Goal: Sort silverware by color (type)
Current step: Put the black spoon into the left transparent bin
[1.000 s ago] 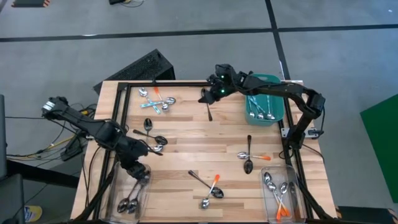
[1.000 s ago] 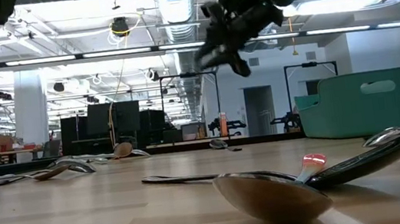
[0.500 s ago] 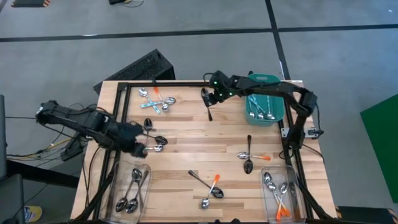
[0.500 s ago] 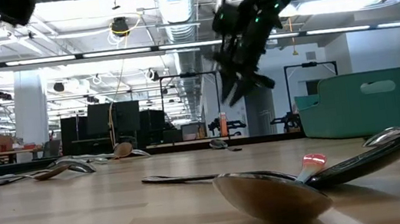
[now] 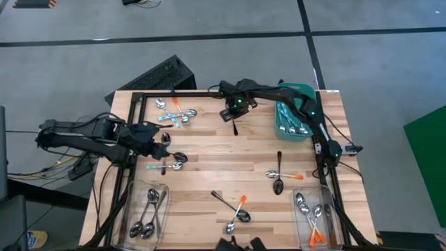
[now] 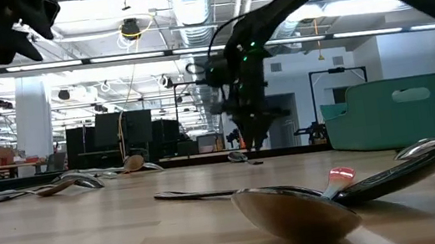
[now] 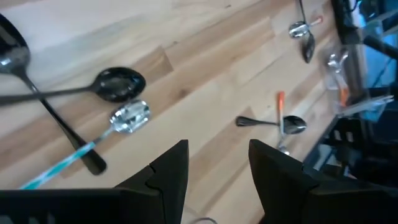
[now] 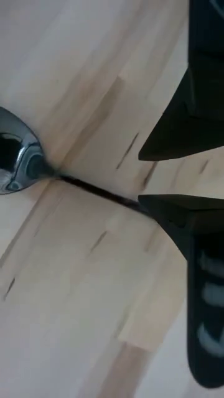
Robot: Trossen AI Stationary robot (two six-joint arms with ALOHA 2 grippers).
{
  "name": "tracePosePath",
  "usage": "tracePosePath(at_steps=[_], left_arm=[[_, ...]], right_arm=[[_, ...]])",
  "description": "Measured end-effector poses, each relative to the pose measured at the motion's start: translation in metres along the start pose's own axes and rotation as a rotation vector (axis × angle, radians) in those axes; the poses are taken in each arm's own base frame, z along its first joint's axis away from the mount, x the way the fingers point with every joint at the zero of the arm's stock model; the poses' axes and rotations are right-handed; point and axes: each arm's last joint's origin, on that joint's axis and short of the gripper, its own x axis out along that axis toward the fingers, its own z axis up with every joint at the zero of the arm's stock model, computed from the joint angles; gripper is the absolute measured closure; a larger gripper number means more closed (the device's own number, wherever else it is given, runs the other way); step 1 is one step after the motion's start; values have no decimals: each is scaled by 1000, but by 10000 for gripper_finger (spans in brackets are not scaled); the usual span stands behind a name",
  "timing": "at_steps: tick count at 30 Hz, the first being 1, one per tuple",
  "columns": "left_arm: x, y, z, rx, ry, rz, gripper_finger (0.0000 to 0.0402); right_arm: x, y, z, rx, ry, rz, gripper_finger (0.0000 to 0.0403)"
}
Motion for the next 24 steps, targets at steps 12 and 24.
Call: tracePosePath(at_steps=[12, 24], left_arm=[[4, 1, 5, 77, -48, 50, 247], [2, 9, 21, 81, -95, 78, 247]], right_arm=[[7, 10, 27, 10, -27, 16, 283], [9, -16, 45, 160, -19, 97, 283]])
